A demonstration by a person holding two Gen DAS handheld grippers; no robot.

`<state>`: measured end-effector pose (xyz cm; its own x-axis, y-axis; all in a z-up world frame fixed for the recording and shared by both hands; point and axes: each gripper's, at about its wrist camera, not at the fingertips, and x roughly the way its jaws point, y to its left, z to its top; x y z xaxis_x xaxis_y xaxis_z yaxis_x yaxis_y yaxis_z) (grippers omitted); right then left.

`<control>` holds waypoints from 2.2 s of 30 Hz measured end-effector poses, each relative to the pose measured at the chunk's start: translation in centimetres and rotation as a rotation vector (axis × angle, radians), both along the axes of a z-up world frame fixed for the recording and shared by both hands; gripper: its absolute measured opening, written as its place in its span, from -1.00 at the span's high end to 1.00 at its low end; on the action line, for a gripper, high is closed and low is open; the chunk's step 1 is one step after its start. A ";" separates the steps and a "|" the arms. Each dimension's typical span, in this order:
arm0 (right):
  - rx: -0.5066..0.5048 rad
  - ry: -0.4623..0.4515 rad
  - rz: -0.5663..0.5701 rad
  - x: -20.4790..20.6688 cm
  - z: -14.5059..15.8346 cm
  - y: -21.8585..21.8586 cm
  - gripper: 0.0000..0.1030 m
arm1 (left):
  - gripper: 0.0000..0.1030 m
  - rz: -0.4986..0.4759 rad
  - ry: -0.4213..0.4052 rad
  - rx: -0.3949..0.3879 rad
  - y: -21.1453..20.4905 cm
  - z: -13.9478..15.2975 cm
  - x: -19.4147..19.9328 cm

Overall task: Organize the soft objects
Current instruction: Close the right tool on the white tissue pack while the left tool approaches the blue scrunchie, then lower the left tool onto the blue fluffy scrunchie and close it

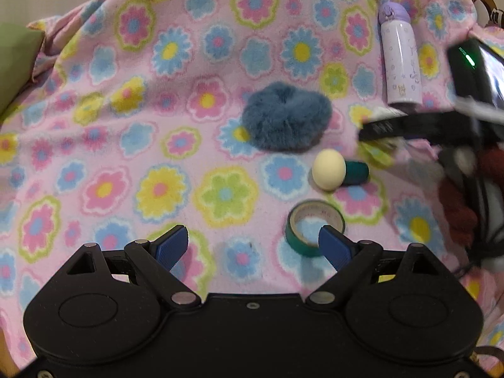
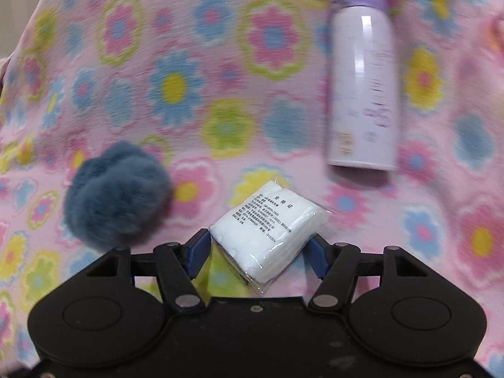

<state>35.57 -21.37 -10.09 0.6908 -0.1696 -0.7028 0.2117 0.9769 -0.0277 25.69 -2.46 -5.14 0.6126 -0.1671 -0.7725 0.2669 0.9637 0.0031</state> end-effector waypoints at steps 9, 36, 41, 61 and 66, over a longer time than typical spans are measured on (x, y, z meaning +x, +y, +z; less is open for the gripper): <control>-0.066 -0.071 -0.016 -3.0 -1.2 -0.6 -0.27 | -0.79 0.004 -0.083 -0.028 -0.6 2.2 3.2; 0.014 -0.101 0.004 -2.5 -1.2 -1.3 -0.59 | -0.90 -0.004 -0.072 -0.044 -6.6 -1.7 13.7; 0.016 -0.102 0.005 -2.5 -1.3 -1.3 -0.61 | -0.90 0.005 -0.034 -0.044 -6.9 -3.0 14.7; 0.017 -0.104 0.009 -2.5 -1.2 -1.3 -0.63 | -0.93 -0.025 0.047 -0.002 -7.8 -6.1 16.3; 0.018 -0.105 0.010 -2.6 -1.2 -1.4 -0.63 | -0.61 -0.033 0.032 -0.012 -7.6 -5.5 16.3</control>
<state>33.01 -22.73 -11.31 0.7623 -0.1507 -0.6294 0.2032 0.9791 0.0117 41.99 -10.11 -10.62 0.5814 -0.1962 -0.7896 0.2983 0.9543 -0.0176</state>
